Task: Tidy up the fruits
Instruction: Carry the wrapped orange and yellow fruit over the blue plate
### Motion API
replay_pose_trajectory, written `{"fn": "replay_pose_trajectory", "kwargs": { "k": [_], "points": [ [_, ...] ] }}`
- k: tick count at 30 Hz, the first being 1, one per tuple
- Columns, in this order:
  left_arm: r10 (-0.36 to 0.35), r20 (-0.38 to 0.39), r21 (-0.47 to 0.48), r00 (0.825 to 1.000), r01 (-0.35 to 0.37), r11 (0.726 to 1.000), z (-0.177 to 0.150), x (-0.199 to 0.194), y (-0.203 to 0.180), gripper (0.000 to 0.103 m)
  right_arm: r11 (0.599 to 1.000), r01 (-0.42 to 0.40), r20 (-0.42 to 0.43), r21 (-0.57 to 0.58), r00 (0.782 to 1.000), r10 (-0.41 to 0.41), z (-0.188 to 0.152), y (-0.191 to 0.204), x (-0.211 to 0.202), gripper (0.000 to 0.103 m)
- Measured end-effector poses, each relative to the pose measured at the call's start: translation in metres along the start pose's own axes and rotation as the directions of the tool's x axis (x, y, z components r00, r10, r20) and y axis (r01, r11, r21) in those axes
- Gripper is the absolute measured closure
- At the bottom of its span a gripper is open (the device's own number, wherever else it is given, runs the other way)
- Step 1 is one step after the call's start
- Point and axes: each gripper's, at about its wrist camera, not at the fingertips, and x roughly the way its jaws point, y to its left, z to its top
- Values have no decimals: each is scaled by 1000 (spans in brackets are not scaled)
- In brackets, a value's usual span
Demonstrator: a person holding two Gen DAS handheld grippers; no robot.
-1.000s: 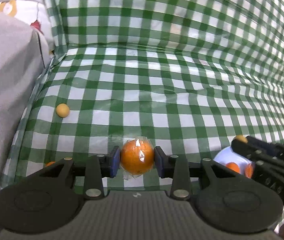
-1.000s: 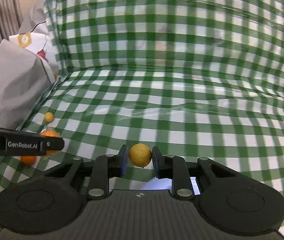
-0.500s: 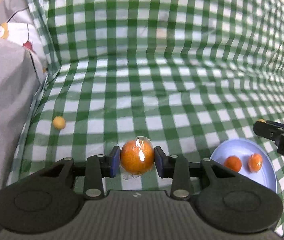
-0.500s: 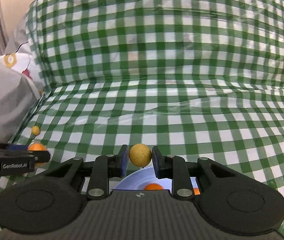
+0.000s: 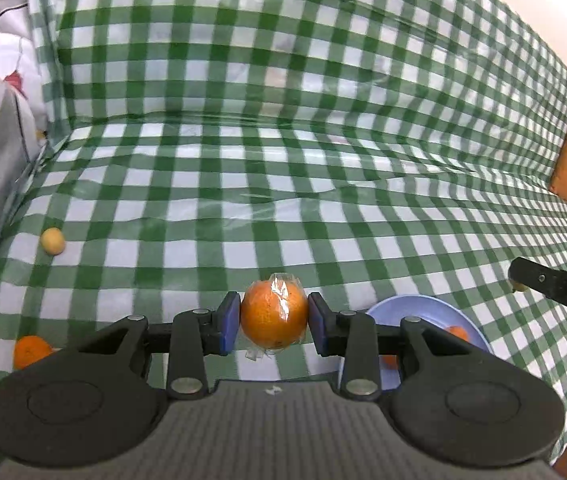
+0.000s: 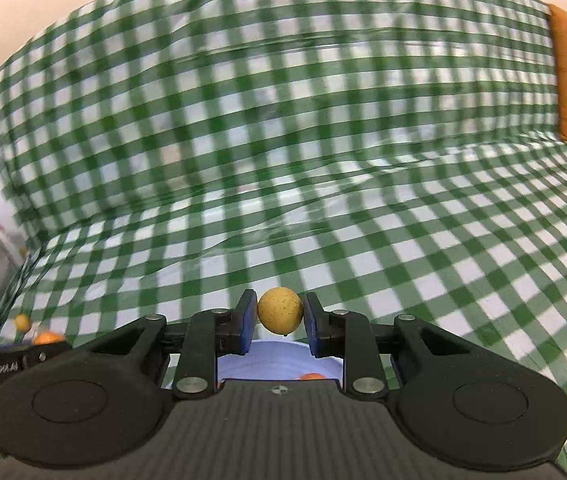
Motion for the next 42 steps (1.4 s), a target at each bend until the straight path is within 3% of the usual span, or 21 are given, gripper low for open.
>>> {"fn": "replay_pose_trajectory", "kwargs": {
  "k": [7, 13, 19, 25, 28, 42],
  "points": [
    [-24, 27, 15, 999, 24, 1000, 2, -7, -3, 63, 1000, -25, -36, -16, 999, 24, 5, -6, 4, 77],
    [-49, 44, 119, 998, 44, 992, -4, -7, -21, 63, 996, -61, -63, -70, 996, 57, 12, -8, 9, 77],
    [-56, 32, 106, 998, 52, 993, -3, 5, -32, 63, 994, -53, -118, -96, 992, 42, 11, -16, 16, 77],
    [-101, 11, 159, 995, 98, 983, -6, 16, -57, 63, 993, -44, -175, -111, 984, 24, 2, -19, 21, 76],
    [-98, 0, 197, 995, 97, 976, -8, 23, -63, 63, 991, -45, -180, -126, 983, 22, 0, -17, 20, 77],
    [-116, -58, 206, 992, 125, 971, -12, 35, -68, 63, 988, -30, -197, -149, 980, 0, -4, -18, 20, 77]
  ]
}}
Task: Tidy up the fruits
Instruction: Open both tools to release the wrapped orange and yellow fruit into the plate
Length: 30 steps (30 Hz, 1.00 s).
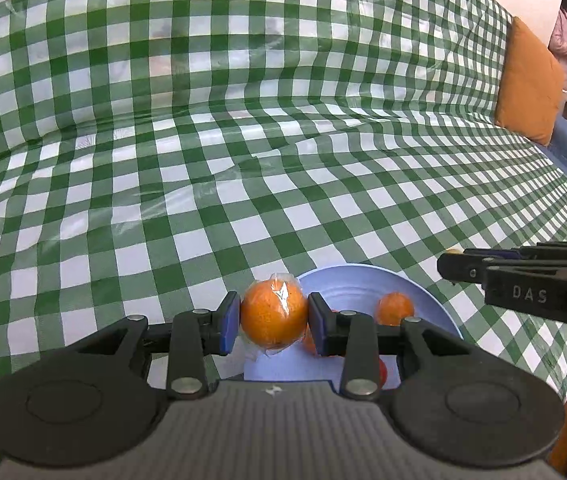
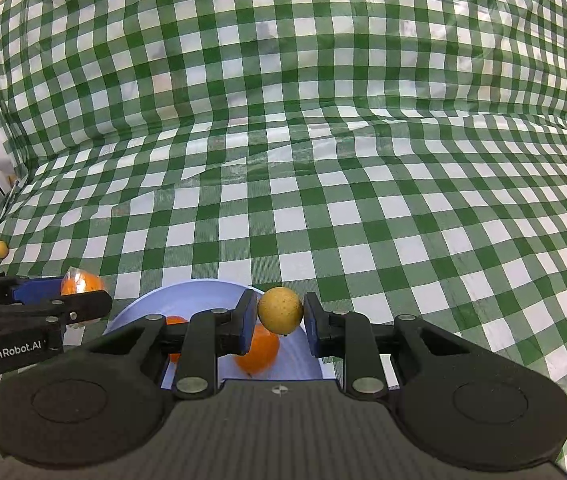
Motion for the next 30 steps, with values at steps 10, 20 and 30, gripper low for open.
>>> {"fn": "replay_pose_trajectory", "kwargs": {
  "k": [10, 20, 30],
  "points": [
    [-70, -65, 6, 995, 71, 997, -4, 7, -2, 53, 999, 15, -76, -28, 997, -17, -4, 5, 15, 55],
    [-11, -47, -62, 999, 8, 998, 0, 2, 12, 72, 999, 30, -19, 20, 999, -30, -1, 3, 9, 51],
    [70, -7, -212, 998, -70, 975, 13, -17, 58, 86, 998, -60, 81, 4, 995, 60, 6, 29, -5, 63]
  ]
}}
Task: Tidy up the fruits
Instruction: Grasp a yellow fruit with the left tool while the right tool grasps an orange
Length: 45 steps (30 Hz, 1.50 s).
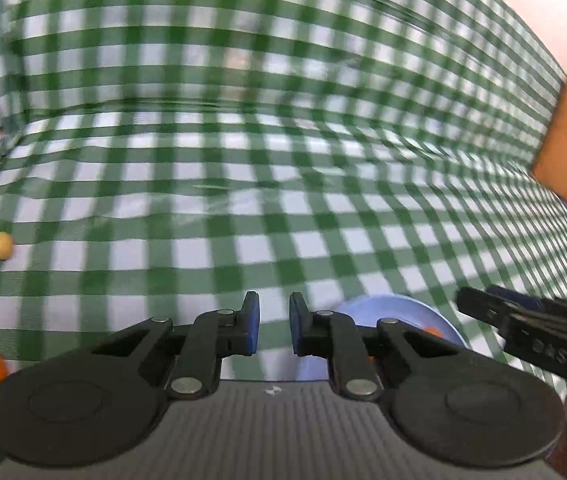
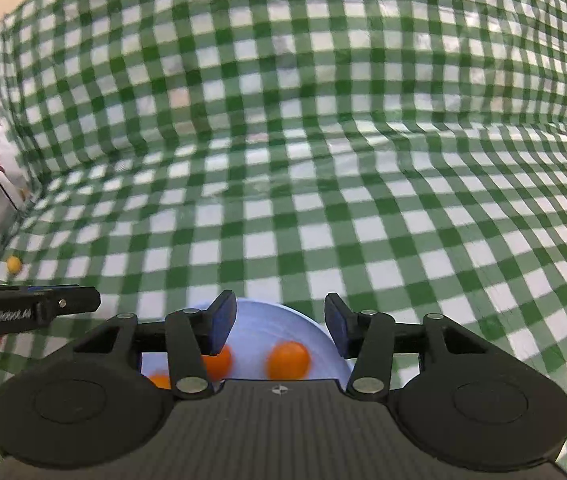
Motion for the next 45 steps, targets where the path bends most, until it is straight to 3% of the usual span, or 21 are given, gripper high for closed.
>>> {"fn": "replay_pose_trajectory", "kwargs": {
  "k": [4, 8, 12, 19, 22, 25, 27, 30, 36, 38, 39, 40, 45],
  "points": [
    [67, 13, -86, 998, -66, 994, 15, -9, 41, 86, 998, -59, 41, -35, 997, 60, 3, 25, -1, 80],
    [181, 19, -136, 983, -177, 975, 22, -15, 84, 86, 989, -131, 47, -62, 990, 134, 3, 56, 0, 80],
    [251, 16, -185, 968, -244, 952, 23, -24, 122, 86, 970, -219, 28, -104, 974, 223, 2, 96, 5, 80],
    [380, 74, -279, 922, -347, 896, 29, -57, 182, 86, 914, -347, -11, -211, 936, 352, -12, 177, 15, 79],
    [392, 84, -318, 916, -348, 882, 27, -67, 202, 86, 884, -399, -33, -245, 914, 404, -22, 207, 24, 79],
    [379, 89, -322, 921, -334, 886, 23, -71, 210, 86, 861, -434, -59, -265, 899, 435, -31, 232, 34, 76],
    [359, 94, -313, 929, -314, 896, 21, -72, 212, 86, 843, -460, -78, -278, 886, 458, -38, 247, 41, 59],
    [346, 106, -315, 932, -298, 901, 18, -73, 214, 86, 826, -469, -83, -312, 880, 468, -49, 269, 50, 53],
    [319, 119, -319, 940, -268, 909, 18, -76, 216, 86, 821, -467, -136, -328, 884, 448, -65, 298, 72, 51],
    [302, 115, -303, 946, -256, 918, 18, -74, 217, 86, 830, -435, -154, -349, 900, 407, -72, 305, 80, 52],
    [294, 114, -297, 949, -250, 921, 18, -73, 217, 85, 834, -422, -155, -355, 906, 393, -75, 307, 82, 62],
    [289, 112, -293, 951, -247, 924, 18, -73, 218, 85, 837, -424, -149, -346, 906, 397, -76, 307, 83, 66],
    [231, 101, -289, 968, -193, 938, 18, -61, 219, 84, 851, -394, -79, -348, 916, 392, -65, 290, 63, 67]
  ]
}}
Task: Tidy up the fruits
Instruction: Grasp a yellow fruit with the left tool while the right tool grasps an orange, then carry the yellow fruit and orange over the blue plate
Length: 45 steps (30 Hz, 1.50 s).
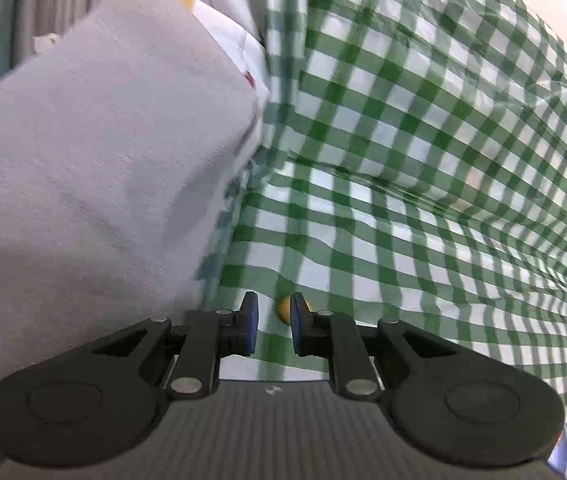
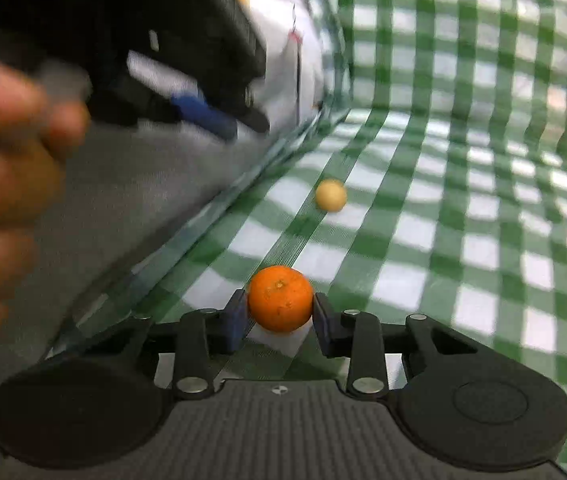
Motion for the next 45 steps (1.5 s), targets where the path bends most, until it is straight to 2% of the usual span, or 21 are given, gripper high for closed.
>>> {"fn": "replay_pose_trajectory", "kwargs": {
  "k": [3, 5, 10, 16, 23, 30, 32, 35, 40, 45],
  "points": [
    [-22, -23, 40, 999, 23, 999, -3, 13, -11, 83, 998, 60, 0, 16, 998, -60, 1, -21, -12, 66],
    [-29, -45, 58, 999, 31, 998, -6, 22, -20, 74, 994, 102, -36, 40, 994, -101, -2, -40, -12, 66],
    [22, -57, 110, 998, -15, 994, -14, 50, -30, 72, 984, 152, -96, 90, 985, -143, -14, -74, -12, 66],
    [54, -53, 98, 997, -49, 994, -10, 67, -35, 70, 989, 127, -100, 75, 988, -119, -17, -85, -18, 66],
    [124, -85, 103, 989, -115, 988, -12, 86, -41, 69, 991, 99, -122, 85, 989, -89, -18, -94, -14, 66],
    [131, -97, 95, 987, -122, 988, -11, 92, -43, 70, 992, 85, -124, 91, 990, -74, -18, -95, -14, 66],
    [135, -108, 93, 985, -125, 988, -11, 95, -42, 75, 993, 81, -124, 87, 990, -70, -17, -94, -13, 66],
    [145, -110, 89, 983, -135, 987, -10, 93, -42, 75, 993, 81, -125, 85, 990, -70, -18, -94, -14, 66],
    [117, -100, 45, 988, -112, 993, -1, 75, -45, 75, 990, 102, -99, 97, 991, -92, -11, -96, -21, 66],
    [93, -82, 59, 992, -88, 994, 3, 52, -60, 75, 984, 144, -83, 102, 987, -136, -6, -102, -36, 66]
  ]
}}
